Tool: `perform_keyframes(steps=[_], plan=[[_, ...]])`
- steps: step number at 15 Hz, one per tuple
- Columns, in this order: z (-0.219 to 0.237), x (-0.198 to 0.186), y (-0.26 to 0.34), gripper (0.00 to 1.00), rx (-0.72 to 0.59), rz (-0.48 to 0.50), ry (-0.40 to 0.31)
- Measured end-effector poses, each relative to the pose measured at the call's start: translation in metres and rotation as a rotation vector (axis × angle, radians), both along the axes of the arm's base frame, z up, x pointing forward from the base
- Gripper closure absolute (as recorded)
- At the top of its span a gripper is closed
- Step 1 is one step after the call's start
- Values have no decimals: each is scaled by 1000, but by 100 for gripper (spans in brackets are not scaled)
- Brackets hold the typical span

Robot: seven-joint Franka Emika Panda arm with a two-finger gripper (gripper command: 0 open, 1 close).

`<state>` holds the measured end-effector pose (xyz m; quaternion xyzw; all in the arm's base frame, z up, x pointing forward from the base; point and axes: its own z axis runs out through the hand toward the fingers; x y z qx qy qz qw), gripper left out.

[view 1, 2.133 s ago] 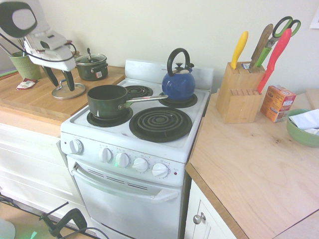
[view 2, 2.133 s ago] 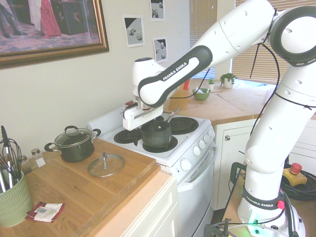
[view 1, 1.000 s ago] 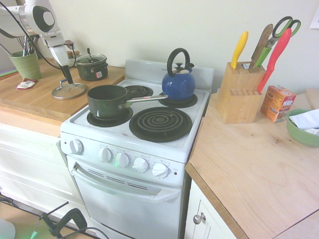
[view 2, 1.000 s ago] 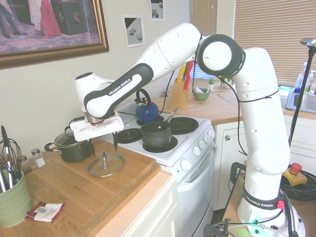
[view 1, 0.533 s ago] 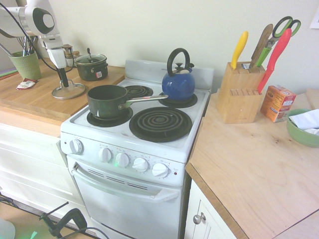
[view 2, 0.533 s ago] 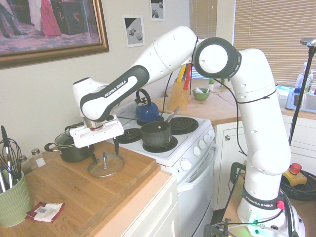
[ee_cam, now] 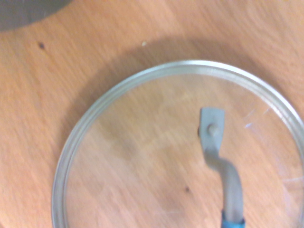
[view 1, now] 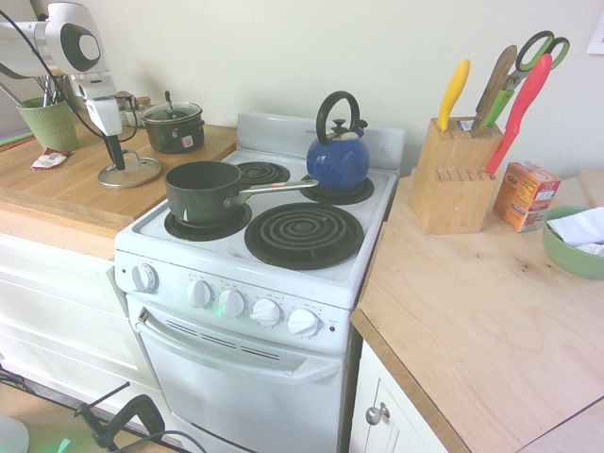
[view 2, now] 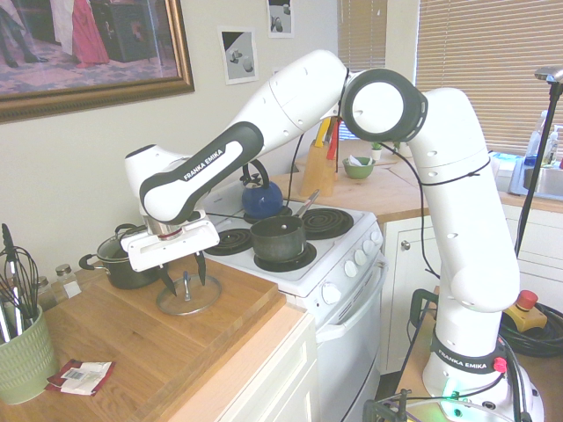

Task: Cover the lid of the pot

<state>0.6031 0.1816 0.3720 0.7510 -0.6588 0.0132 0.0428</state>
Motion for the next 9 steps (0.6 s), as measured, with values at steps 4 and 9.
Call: perform_keyframes(steps=[4,9], plan=[[2,6,-3,100,-7,8,-42],[-1,11,-10,100,-17,9,-58]])
